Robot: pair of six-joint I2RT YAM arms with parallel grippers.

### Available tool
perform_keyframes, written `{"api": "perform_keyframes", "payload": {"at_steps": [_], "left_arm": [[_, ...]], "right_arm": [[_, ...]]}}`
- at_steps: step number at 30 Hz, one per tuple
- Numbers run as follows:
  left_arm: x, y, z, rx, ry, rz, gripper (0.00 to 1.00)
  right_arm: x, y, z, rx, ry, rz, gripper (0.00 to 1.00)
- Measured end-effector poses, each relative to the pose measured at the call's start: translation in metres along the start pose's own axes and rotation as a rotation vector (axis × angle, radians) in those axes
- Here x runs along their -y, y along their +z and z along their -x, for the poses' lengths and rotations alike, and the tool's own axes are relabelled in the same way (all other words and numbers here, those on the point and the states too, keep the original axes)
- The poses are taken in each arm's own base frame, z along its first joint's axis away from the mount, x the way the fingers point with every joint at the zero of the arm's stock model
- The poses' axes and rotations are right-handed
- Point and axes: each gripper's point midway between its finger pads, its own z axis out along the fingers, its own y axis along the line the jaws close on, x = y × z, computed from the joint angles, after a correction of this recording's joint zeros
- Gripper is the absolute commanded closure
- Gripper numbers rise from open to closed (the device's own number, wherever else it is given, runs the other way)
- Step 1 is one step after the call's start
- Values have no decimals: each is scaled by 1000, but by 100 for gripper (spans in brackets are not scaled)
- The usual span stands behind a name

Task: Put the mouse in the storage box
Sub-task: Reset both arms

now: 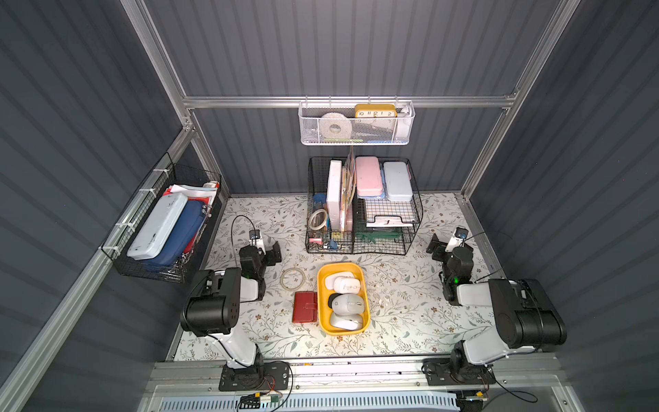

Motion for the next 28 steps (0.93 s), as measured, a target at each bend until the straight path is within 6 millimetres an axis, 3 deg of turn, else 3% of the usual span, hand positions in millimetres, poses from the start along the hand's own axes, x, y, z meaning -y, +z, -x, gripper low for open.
{"api": "perform_keyframes", "payload": {"at_steps": [12,28], "left_arm": [[4,0,-5,-19,-7,-19,1],[4,0,-5,-19,-7,-19,0]], "right_arm": [[-2,-3,-17,-48,-16,17,1],[-3,-2,-19,-62,-20,22,1]]}}
